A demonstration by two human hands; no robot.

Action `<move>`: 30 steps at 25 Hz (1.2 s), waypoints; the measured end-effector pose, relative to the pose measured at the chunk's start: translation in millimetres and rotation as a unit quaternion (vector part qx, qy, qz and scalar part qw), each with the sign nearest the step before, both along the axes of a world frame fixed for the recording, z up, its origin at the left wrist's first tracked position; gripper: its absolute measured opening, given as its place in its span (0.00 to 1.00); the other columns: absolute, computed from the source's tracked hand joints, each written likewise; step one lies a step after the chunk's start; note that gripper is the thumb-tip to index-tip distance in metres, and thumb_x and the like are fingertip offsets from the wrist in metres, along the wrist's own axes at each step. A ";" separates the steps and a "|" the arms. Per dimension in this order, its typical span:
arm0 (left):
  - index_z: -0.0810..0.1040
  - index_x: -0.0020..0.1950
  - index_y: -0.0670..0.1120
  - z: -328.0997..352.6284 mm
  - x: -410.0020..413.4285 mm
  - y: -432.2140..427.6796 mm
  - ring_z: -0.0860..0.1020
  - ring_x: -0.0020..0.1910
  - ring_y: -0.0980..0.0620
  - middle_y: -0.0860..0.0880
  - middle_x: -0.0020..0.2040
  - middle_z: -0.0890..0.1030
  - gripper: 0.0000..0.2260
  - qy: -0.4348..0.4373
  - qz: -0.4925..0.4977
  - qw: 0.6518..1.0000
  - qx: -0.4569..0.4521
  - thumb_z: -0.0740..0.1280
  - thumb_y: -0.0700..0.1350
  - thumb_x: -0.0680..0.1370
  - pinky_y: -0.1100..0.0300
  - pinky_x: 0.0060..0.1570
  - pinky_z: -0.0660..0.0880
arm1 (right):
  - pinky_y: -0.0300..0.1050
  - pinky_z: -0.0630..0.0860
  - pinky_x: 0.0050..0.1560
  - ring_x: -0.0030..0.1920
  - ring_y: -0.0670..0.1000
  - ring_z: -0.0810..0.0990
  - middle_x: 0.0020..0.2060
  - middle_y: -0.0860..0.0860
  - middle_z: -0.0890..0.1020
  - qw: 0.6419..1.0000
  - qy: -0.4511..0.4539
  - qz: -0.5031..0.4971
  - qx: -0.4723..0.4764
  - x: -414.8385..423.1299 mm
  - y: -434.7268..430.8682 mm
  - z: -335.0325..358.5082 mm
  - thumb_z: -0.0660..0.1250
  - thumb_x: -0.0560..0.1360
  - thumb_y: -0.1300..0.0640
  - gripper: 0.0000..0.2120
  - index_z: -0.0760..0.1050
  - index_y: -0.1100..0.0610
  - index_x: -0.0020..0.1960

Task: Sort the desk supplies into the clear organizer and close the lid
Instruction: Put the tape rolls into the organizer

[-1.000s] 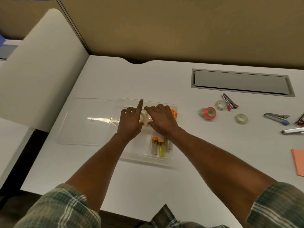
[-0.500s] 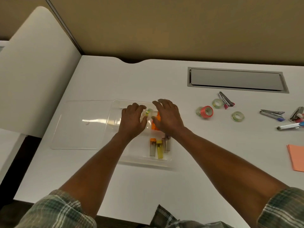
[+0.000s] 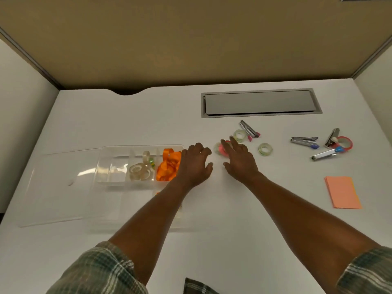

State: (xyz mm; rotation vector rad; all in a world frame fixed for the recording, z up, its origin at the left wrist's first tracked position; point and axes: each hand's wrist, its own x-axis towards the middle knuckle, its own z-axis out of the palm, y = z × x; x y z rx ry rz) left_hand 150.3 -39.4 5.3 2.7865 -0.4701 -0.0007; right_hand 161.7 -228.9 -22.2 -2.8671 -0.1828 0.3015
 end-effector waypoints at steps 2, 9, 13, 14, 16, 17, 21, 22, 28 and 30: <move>0.78 0.59 0.46 -6.8 -1.8 -15.8 0.76 0.52 0.42 0.45 0.54 0.78 0.17 0.008 -0.006 1.000 0.010 0.69 0.52 0.72 0.49 0.48 0.71 | 0.59 0.77 0.58 0.66 0.63 0.71 0.79 0.54 0.59 1.000 0.006 0.028 0.000 8.9 -5.1 -3.6 0.70 0.75 0.52 0.39 0.53 0.47 0.80; 0.77 0.62 0.46 -16.5 4.9 -31.5 0.75 0.54 0.43 0.44 0.56 0.78 0.19 0.025 0.009 0.999 0.027 0.68 0.52 0.73 0.49 0.52 0.71 | 0.53 0.80 0.44 0.54 0.59 0.79 0.61 0.56 0.77 0.996 -0.059 -0.030 0.060 18.2 -20.0 -1.4 0.69 0.72 0.53 0.31 0.65 0.53 0.73; 0.76 0.62 0.45 -21.6 13.1 -49.4 0.75 0.55 0.42 0.44 0.59 0.77 0.19 0.037 0.001 0.997 0.060 0.68 0.53 0.74 0.49 0.53 0.69 | 0.52 0.79 0.42 0.51 0.60 0.80 0.58 0.55 0.78 0.997 -0.057 -0.031 0.029 -11.7 -52.1 -8.7 0.69 0.69 0.52 0.30 0.68 0.54 0.71; 0.76 0.63 0.45 -23.9 15.4 -54.2 0.75 0.56 0.42 0.44 0.60 0.77 0.20 0.037 -0.005 0.997 0.069 0.68 0.52 0.74 0.49 0.53 0.70 | 0.52 0.79 0.43 0.52 0.60 0.79 0.58 0.54 0.78 0.998 -0.043 -0.028 0.025 -17.3 -58.2 -12.1 0.69 0.70 0.51 0.31 0.67 0.54 0.71; 0.77 0.62 0.45 -28.5 20.0 -62.9 0.75 0.58 0.41 0.43 0.64 0.76 0.20 0.039 -0.018 0.995 0.087 0.68 0.52 0.74 0.48 0.54 0.70 | 0.52 0.79 0.46 0.56 0.59 0.78 0.61 0.53 0.76 0.998 -0.028 -0.031 0.036 -23.3 -67.8 -18.2 0.69 0.71 0.48 0.32 0.67 0.53 0.72; 0.77 0.62 0.44 -30.5 21.9 -66.1 0.75 0.58 0.41 0.43 0.65 0.75 0.20 0.040 -0.026 0.994 0.096 0.68 0.52 0.73 0.48 0.54 0.71 | 0.53 0.79 0.48 0.58 0.59 0.77 0.62 0.53 0.76 0.997 -0.037 -0.043 0.051 -23.4 -71.7 -19.1 0.70 0.71 0.45 0.32 0.68 0.54 0.72; 0.77 0.59 0.43 -36.0 26.4 -73.7 0.75 0.56 0.40 0.43 0.64 0.76 0.18 0.061 -0.026 0.991 0.120 0.67 0.52 0.74 0.49 0.52 0.69 | 0.55 0.77 0.53 0.61 0.62 0.74 0.68 0.58 0.72 0.985 -0.099 -0.140 0.031 -10.4 -95.8 -16.1 0.69 0.73 0.45 0.30 0.70 0.56 0.70; 0.77 0.59 0.43 -37.2 25.9 -74.3 0.74 0.56 0.40 0.44 0.63 0.75 0.18 0.066 -0.023 0.989 0.127 0.67 0.52 0.74 0.49 0.51 0.69 | 0.56 0.76 0.54 0.62 0.62 0.72 0.71 0.58 0.69 0.983 -0.085 -0.161 0.016 -7.1 -103.0 -16.3 0.69 0.74 0.47 0.30 0.68 0.56 0.72; 0.81 0.56 0.43 -43.9 15.3 -70.8 0.75 0.53 0.41 0.43 0.59 0.78 0.12 0.047 -0.041 0.992 0.108 0.65 0.47 0.76 0.53 0.47 0.69 | 0.55 0.76 0.45 0.54 0.64 0.75 0.63 0.58 0.75 0.995 -0.047 -0.091 -0.009 0.1 -126.3 -26.1 0.68 0.75 0.58 0.27 0.70 0.52 0.73; 0.83 0.55 0.44 -43.9 10.4 -69.9 0.75 0.52 0.42 0.44 0.56 0.79 0.11 0.052 -0.030 0.996 0.065 0.66 0.45 0.76 0.53 0.46 0.71 | 0.54 0.76 0.46 0.55 0.62 0.75 0.58 0.58 0.75 0.992 -0.036 -0.115 0.021 3.4 -126.7 -21.3 0.67 0.74 0.56 0.23 0.72 0.52 0.69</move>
